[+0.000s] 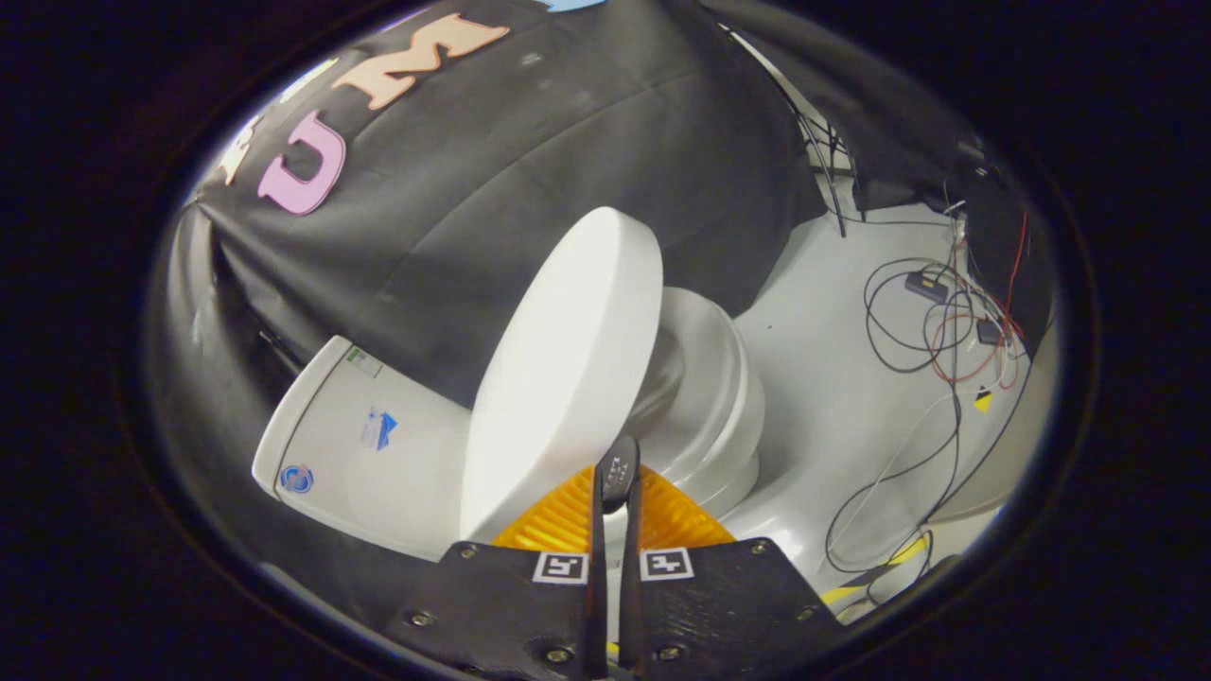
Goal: Open the toilet lid.
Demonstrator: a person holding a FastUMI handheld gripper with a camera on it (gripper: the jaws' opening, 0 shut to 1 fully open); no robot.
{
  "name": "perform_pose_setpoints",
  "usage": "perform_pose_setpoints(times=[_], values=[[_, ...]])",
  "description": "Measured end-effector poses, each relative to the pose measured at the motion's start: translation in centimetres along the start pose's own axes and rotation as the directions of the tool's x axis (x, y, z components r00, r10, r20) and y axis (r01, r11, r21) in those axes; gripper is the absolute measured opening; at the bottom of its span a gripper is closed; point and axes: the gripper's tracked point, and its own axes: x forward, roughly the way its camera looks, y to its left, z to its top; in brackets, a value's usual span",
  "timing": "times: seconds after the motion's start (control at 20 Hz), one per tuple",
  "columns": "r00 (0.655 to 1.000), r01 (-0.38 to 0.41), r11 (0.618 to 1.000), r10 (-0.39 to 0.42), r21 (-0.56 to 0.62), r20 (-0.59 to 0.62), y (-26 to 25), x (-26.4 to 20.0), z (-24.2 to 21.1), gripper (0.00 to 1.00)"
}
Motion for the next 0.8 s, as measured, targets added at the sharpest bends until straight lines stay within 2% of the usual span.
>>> perform_pose_setpoints(times=[0.55, 0.8], values=[[0.998, -0.047, 0.99, 0.053, -0.134, 0.041, 4.0, -2.6, 1.2, 0.06], [0.998, -0.054, 0.979, 0.059, -0.198, 0.017, 5.6, -3.1, -0.1, 0.04]])
